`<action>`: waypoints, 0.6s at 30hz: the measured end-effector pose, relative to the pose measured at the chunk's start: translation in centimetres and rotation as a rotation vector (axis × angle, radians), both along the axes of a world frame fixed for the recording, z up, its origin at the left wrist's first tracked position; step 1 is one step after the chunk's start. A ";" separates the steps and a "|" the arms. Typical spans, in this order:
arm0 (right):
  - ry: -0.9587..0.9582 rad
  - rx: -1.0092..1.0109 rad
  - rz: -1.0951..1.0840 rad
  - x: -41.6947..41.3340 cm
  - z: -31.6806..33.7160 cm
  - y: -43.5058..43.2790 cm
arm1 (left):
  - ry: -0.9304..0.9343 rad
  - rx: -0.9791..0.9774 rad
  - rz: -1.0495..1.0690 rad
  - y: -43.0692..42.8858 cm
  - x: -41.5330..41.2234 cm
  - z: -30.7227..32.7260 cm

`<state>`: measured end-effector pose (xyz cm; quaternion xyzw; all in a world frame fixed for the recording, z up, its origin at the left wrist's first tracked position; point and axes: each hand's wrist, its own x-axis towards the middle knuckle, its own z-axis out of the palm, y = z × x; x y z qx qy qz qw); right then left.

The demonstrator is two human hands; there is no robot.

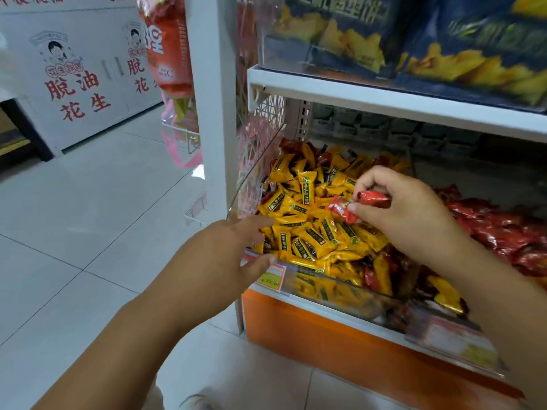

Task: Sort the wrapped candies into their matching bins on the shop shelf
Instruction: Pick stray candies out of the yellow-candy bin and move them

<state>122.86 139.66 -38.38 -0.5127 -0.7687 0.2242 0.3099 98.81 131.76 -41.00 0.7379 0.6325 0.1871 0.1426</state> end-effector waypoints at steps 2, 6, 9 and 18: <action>-0.027 0.050 -0.054 2.3 0.8 -0.4 | -0.019 0.004 -0.027 0.1 0.6 -0.2; -0.086 0.108 -0.213 7.1 1.5 -0.5 | -0.026 0.016 -0.068 0.5 1.8 -0.8; -0.127 0.079 -0.282 10.1 1.6 -0.5 | -0.033 0.020 -0.102 0.8 2.7 -1.2; -0.241 -0.022 -0.317 12.3 1.3 -0.5 | -0.052 0.050 -0.148 1.7 4.4 -1.5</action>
